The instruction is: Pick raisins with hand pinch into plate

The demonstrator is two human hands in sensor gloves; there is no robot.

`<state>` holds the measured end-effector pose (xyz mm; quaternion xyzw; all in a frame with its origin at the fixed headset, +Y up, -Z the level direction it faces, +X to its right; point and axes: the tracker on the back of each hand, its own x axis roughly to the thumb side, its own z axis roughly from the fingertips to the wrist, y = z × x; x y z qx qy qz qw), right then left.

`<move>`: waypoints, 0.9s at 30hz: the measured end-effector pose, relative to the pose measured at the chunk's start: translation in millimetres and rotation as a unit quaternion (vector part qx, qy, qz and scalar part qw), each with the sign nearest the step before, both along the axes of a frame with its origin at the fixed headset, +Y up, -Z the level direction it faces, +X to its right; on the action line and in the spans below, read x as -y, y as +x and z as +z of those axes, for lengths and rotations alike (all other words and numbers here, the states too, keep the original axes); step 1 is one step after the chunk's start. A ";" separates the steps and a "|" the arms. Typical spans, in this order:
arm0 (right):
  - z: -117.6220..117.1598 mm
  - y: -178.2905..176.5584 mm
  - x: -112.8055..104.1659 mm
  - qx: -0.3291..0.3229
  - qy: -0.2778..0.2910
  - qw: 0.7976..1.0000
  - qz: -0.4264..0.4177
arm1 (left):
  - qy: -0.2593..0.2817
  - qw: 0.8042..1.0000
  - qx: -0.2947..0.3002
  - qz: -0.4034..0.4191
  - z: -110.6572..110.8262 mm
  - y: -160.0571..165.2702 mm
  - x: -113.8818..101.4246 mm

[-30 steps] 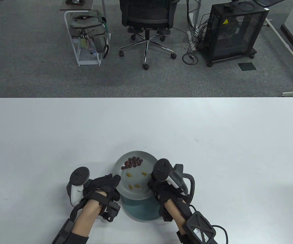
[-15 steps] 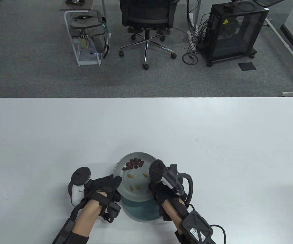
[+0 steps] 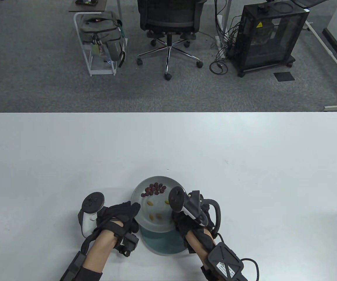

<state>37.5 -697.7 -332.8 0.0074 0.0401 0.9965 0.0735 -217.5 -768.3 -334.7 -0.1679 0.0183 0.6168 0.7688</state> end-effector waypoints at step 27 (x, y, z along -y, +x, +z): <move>7.0 25.1 -30.0 -0.001 0.049 0.993 -0.105 | 0.001 0.998 -0.055 -0.009 -4.4 -20.0 0.5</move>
